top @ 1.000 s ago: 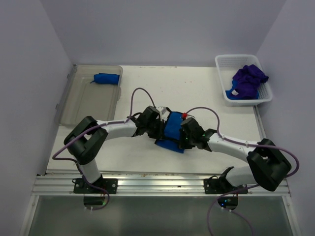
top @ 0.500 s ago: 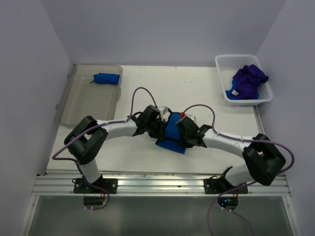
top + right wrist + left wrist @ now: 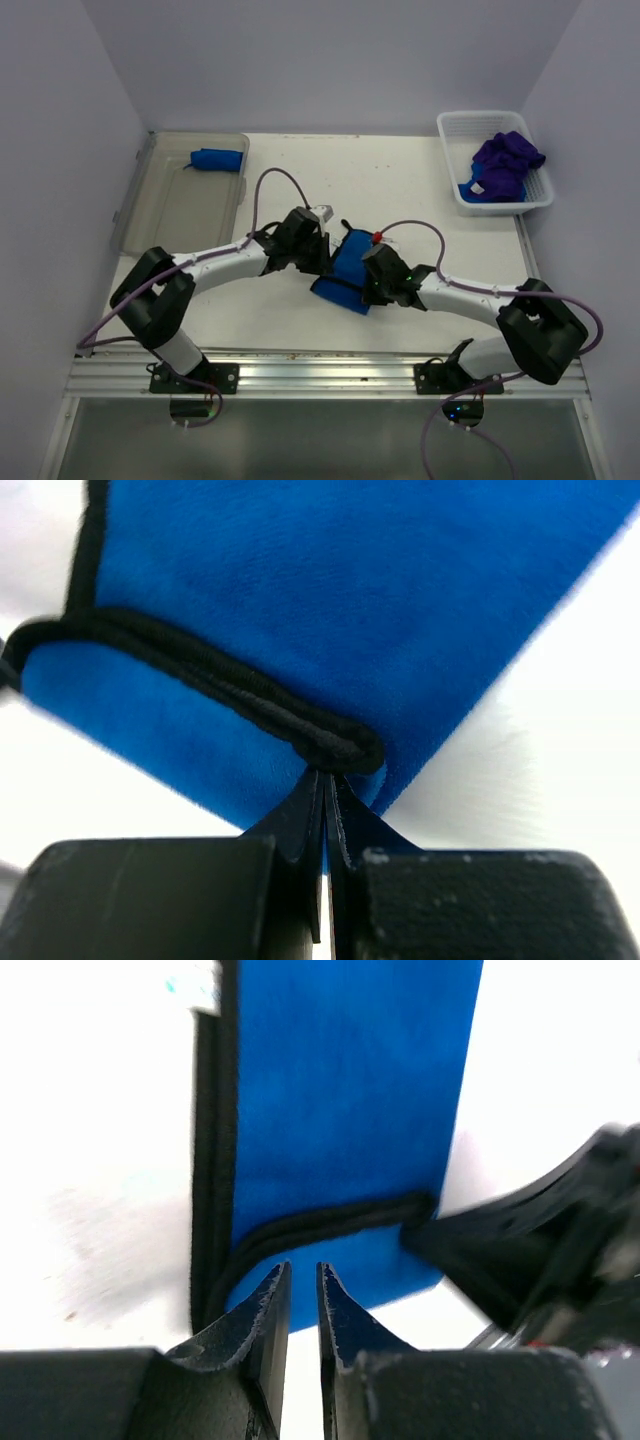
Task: Roll the towels
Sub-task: Roll the towel
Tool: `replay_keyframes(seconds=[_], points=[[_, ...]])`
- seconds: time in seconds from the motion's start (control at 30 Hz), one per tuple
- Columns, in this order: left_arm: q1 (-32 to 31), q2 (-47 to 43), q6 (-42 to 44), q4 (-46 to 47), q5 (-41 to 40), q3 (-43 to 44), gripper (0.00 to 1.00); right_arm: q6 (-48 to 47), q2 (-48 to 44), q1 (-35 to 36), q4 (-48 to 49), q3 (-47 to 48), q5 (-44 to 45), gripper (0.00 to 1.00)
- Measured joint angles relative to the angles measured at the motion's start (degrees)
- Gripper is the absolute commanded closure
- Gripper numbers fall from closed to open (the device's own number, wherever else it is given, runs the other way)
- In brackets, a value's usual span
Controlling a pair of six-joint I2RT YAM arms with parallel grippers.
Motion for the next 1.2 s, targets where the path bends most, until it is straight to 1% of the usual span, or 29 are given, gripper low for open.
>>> replay_keyframes(seconds=[0.1,0.2,0.3,0.33,0.4,0.47,0.5,0.6,0.67,0.8,0.9,1.1,1.13,1.2], points=[[0.7,-4.2,-1.0,-3.8,-3.8,2.0,0.79,3.8,-0.2,2.5,3.4,-1.2,-3.3,1.0],[1.8,-7.8,-2.2,-8.9,-9.7,5.6,0.78,4.7,2.1,5.6,3.4,1.3,-5.6,1.0],[3.1,-10.4,-3.1,-13.9,-15.5,8.7,0.77,2.7,2.9,7.2,1.1,5.6,-6.2,0.92],[3.8,-11.4,-3.2,-15.2,-17.0,9.0,0.76,1.5,2.8,7.5,-0.3,7.6,-5.6,0.89],[5.1,-13.4,-3.5,-17.5,-18.8,8.9,0.76,-1.9,2.8,7.9,-2.6,11.3,-3.5,0.81],[7.0,-15.2,-4.0,-18.8,-19.2,8.2,0.76,-5.9,2.8,8.5,-4.3,13.8,-1.5,0.77],[8.1,-16.1,-4.3,-18.8,-19.1,7.3,0.76,-8.5,2.8,8.8,-4.9,14.6,-0.7,0.69],[10.6,-17.7,-5.1,-19.0,-18.3,4.6,0.76,-15.7,2.8,11.3,-7.2,15.3,2.9,0.59],[11.8,-17.7,-5.9,-19.2,-17.3,3.0,0.76,-20.3,3.0,14.5,-8.8,15.6,5.2,0.55],[12.5,-17.4,-7.0,-19.5,-15.5,0.7,0.76,-27.0,4.5,21.1,-10.1,16.0,8.8,0.54],[12.8,-16.7,-7.5,-19.4,-14.5,0.5,0.76,-30.3,6.5,24.5,-10.1,16.0,11.2,0.53],[13.0,-15.8,-8.1,-18.2,-12.6,-1.0,0.76,-34.0,12.3,26.0,-8.4,16.0,15.6,0.52],[13.0,-15.7,-8.5,-18.0,-12.1,-1.4,0.76,-34.4,13.1,26.0,-7.8,16.0,16.1,0.53],[12.9,-15.2,-9.0,-17.7,-11.4,-2.4,0.74,-35.2,14.8,26.0,-6.4,16.0,16.5,0.67]])
